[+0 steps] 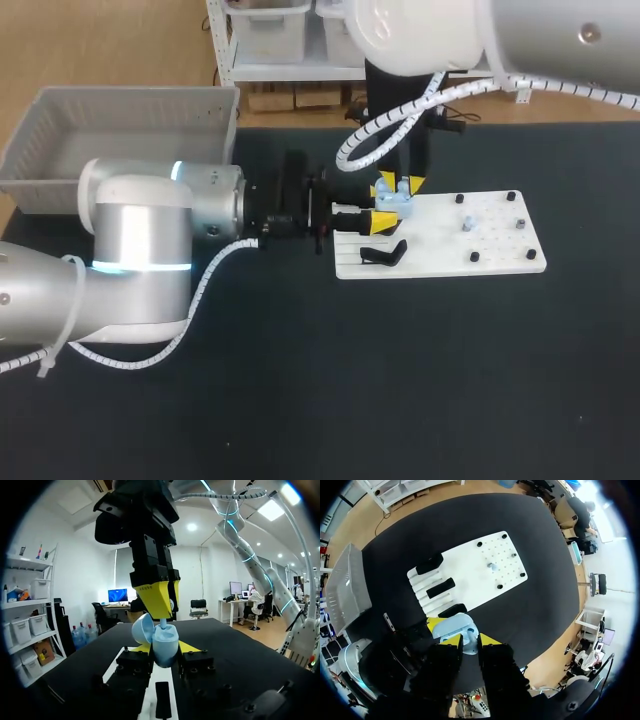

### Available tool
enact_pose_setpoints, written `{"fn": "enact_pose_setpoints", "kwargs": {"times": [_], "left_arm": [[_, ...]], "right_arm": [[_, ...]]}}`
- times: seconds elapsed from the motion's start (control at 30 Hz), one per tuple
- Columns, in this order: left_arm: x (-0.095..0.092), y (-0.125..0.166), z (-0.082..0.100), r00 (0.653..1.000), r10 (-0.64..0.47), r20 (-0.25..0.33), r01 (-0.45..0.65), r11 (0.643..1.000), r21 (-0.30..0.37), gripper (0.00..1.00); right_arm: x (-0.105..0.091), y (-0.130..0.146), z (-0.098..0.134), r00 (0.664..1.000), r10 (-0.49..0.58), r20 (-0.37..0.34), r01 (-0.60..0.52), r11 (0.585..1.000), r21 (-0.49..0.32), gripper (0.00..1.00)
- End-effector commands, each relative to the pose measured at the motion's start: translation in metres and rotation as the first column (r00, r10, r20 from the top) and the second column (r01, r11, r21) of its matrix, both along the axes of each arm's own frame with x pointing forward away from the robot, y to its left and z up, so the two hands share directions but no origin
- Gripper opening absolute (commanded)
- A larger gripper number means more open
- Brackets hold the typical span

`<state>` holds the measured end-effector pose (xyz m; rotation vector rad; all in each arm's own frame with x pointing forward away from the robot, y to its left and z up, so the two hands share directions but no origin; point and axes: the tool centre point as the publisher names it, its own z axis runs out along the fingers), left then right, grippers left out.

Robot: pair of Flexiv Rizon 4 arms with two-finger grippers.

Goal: Pick up each earbud case from the left stands, insert the matching earbuds, close the lid, and place the case in the box.

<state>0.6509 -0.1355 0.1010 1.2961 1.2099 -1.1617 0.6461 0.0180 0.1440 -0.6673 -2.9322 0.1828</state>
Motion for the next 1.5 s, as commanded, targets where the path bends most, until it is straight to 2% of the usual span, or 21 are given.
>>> {"fn": "enact_pose_setpoints", "kwargs": {"times": [0.03, 0.8, 0.83, 0.87, 0.9, 0.93, 0.97, 1.13, 1.27, 1.4, 1.5], "left_arm": [[-0.002, 0.0, 0.0, 1.0, 0.007, 0.002, -0.007, 1.0, -0.001, 0.0], [-0.002, 0.0, 0.0, 1.0, 0.007, 0.002, -0.007, 1.0, -0.001, 0.0], [-0.002, 0.0, 0.0, 1.0, 0.007, 0.002, -0.007, 1.0, -0.001, 0.0], [-0.002, 0.0, 0.0, 1.0, 0.007, 0.002, -0.007, 1.0, -0.001, 0.0], [-0.002, 0.0, 0.0, 1.0, 0.007, 0.002, -0.007, 1.0, -0.001, 0.0], [-0.002, 0.0, 0.0, 1.0, 0.007, 0.002, -0.007, 1.0, -0.001, 0.0], [-0.002, 0.0, 0.0, 1.0, 0.007, 0.002, -0.007, 1.0, -0.001, 0.0], [-0.002, 0.0, 0.0, 1.0, 0.007, 0.002, -0.007, 1.0, -0.001, 0.0], [-0.002, 0.0, 0.0, 1.0, 0.007, 0.002, -0.007, 1.0, -0.001, 0.0], [-0.002, 0.0, 0.0, 1.0, 0.007, 0.002, -0.007, 1.0, -0.001, 0.0], [-0.002, 0.0, 0.0, 1.0, 0.007, 0.002, -0.007, 1.0, -0.001, 0.0]], "right_arm": [[0.001, 0.0, 0.0, 1.0, -0.002, -0.002, 0.002, 1.0, -0.001, 0.0], [0.0, -0.003, -0.011, 1.0, -0.015, -0.016, 0.014, 1.0, -0.011, 0.0], [0.0, -0.003, -0.011, 1.0, -0.015, -0.015, 0.015, 1.0, -0.01, 0.1], [0.0, -0.003, -0.011, 1.0, -0.017, -0.013, 0.017, 1.0, -0.007, 0.26], [-0.001, -0.003, -0.01, 1.0, -0.018, -0.007, 0.018, 1.0, -0.003, 0.58], [-0.002, -0.003, -0.008, 1.0, -0.017, -0.003, 0.017, 1.0, 0.002, 0.85], [-0.003, -0.003, -0.006, 1.0, -0.015, 0.006, 0.015, 1.0, 0.013, 1.0], [-0.019, -0.008, 0.011, 0.998, -0.005, 0.056, 0.001, 0.998, 0.068, 1.0], [-0.032, -0.023, 0.025, 0.988, 0.018, 0.156, -0.038, 0.991, 0.127, 1.0], [-0.042, -0.044, 0.032, 0.931, 0.056, 0.359, -0.126, 0.976, 0.175, 1.0], [-0.048, -0.06, 0.033, 0.88, 0.066, 0.47, -0.179, 0.963, 0.202, 1.0]]}}
